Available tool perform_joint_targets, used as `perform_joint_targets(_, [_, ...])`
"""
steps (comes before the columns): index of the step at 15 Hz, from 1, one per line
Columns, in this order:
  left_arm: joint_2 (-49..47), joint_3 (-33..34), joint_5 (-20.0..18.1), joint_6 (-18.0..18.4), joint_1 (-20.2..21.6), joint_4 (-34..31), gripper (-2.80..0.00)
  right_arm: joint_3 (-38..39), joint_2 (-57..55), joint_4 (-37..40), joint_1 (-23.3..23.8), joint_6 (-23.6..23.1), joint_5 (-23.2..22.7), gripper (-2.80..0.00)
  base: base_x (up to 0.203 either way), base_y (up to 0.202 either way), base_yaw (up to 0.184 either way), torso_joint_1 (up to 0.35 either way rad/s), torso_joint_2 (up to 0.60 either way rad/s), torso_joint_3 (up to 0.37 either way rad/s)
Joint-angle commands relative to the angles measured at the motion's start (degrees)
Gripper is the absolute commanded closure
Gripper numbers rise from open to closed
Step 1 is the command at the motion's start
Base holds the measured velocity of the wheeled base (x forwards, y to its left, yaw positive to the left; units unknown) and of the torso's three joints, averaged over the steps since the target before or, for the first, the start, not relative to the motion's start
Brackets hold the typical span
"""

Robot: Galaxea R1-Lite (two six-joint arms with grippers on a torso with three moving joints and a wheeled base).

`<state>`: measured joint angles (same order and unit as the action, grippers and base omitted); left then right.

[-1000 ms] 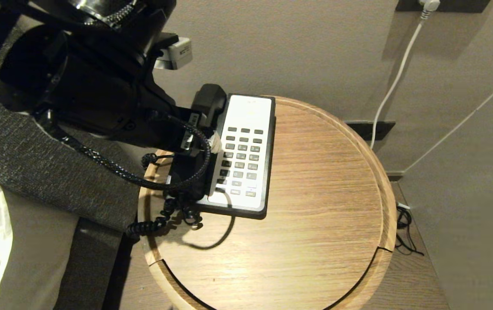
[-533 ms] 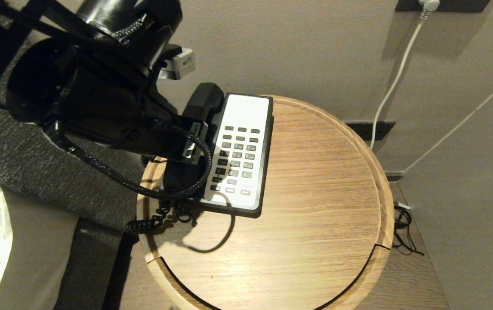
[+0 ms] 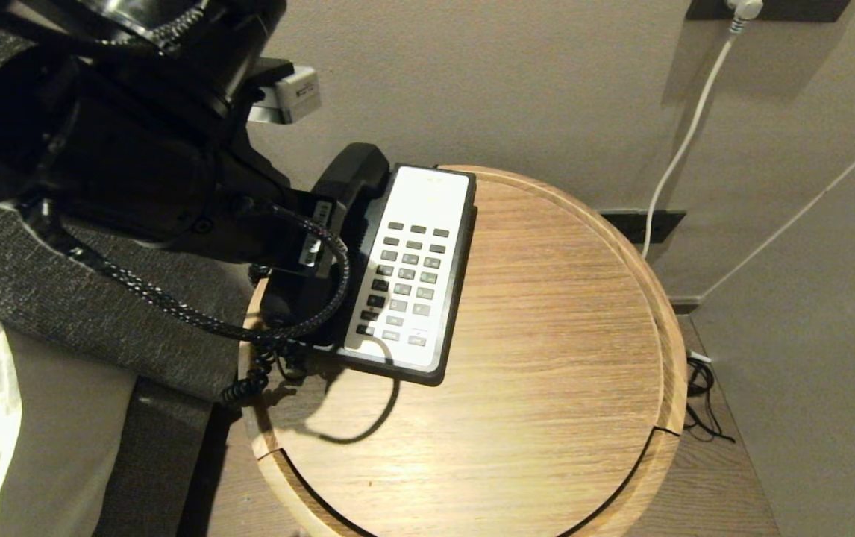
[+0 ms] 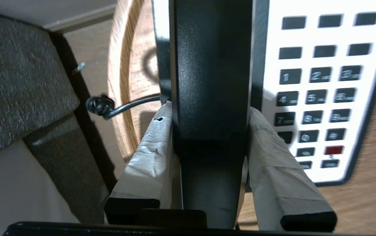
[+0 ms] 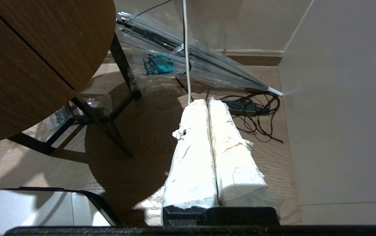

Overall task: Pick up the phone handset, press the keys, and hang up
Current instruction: Pick up the desk phone handset

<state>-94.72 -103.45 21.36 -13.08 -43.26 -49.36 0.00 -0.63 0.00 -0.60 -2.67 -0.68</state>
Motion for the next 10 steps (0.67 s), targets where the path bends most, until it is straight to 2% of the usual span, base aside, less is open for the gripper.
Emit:
perform_joint_targets(1, [2.26, -0.43, 0.01, -0.17, -0.5, -0.13, 0.0, 0.0, -0.07, 0.0, -0.02, -0.05, -0.02, 0.0, 0.0, 0.0, 0.0, 0.0, 0.0, 0.0])
perform_joint_targets(6, [11.78, 0.15, -2.13, -2.18, -1.42, -0.2, 0.0, 0.0, -0.04, 0.0, -0.02, -0.05, -0.02, 0.0, 0.0, 0.0, 0.0, 0.0, 0.0, 0.0])
perform_joint_targets(8, [17.15, 0.53, -5.5, -5.87, -2.05, -0.32, 0.0, 0.0, -0.07, 0.0, -0.02, -0.05, -0.02, 0.0, 0.0, 0.0, 0.0, 0.0, 0.0, 0.0])
perform_joint_targets(10, [23.18, 1.31, -9.65, -11.27, -2.27, -0.28, 0.0, 0.0, -0.04, 0.0, -0.02, -0.05, -0.02, 0.0, 0.0, 0.0, 0.0, 0.0, 0.0, 0.0])
